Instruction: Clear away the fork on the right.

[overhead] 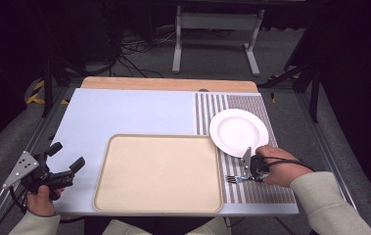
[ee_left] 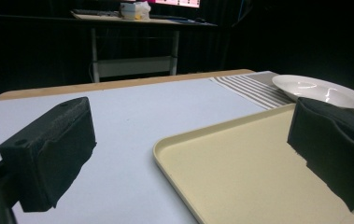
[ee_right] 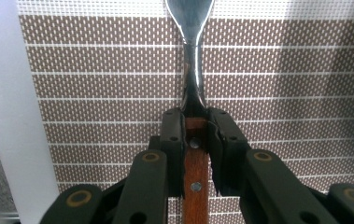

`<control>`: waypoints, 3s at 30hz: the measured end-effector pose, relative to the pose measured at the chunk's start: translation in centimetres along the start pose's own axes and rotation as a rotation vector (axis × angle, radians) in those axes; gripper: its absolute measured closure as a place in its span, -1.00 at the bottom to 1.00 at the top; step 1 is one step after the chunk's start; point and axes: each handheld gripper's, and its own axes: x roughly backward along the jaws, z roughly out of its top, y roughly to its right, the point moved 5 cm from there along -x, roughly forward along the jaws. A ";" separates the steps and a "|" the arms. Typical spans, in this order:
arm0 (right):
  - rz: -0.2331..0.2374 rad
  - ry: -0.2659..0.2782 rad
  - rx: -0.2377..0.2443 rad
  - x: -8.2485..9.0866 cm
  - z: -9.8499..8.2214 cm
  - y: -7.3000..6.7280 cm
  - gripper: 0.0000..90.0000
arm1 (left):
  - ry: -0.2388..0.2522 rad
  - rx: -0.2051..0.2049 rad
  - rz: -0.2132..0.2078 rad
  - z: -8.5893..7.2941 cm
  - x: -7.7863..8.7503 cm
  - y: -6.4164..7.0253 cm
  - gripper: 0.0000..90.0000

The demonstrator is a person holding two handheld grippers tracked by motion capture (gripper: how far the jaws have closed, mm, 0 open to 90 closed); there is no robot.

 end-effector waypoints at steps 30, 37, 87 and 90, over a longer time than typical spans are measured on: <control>-0.048 0.083 -0.068 4.0 0.1 0.5 0.73 | -0.003 0.005 0.002 -0.1 0.0 0.0 -0.97; -0.059 0.133 -0.128 5.4 0.7 0.8 0.73 | -0.003 0.005 0.003 -0.1 0.1 0.0 -0.97; 0.112 0.395 -0.786 10.1 8.4 2.1 0.72 | 0.000 0.005 0.003 -0.1 0.1 -0.2 -0.97; 0.117 0.399 -0.818 10.2 8.9 2.2 0.72 | 0.000 0.006 0.003 -0.1 0.1 -0.2 -0.97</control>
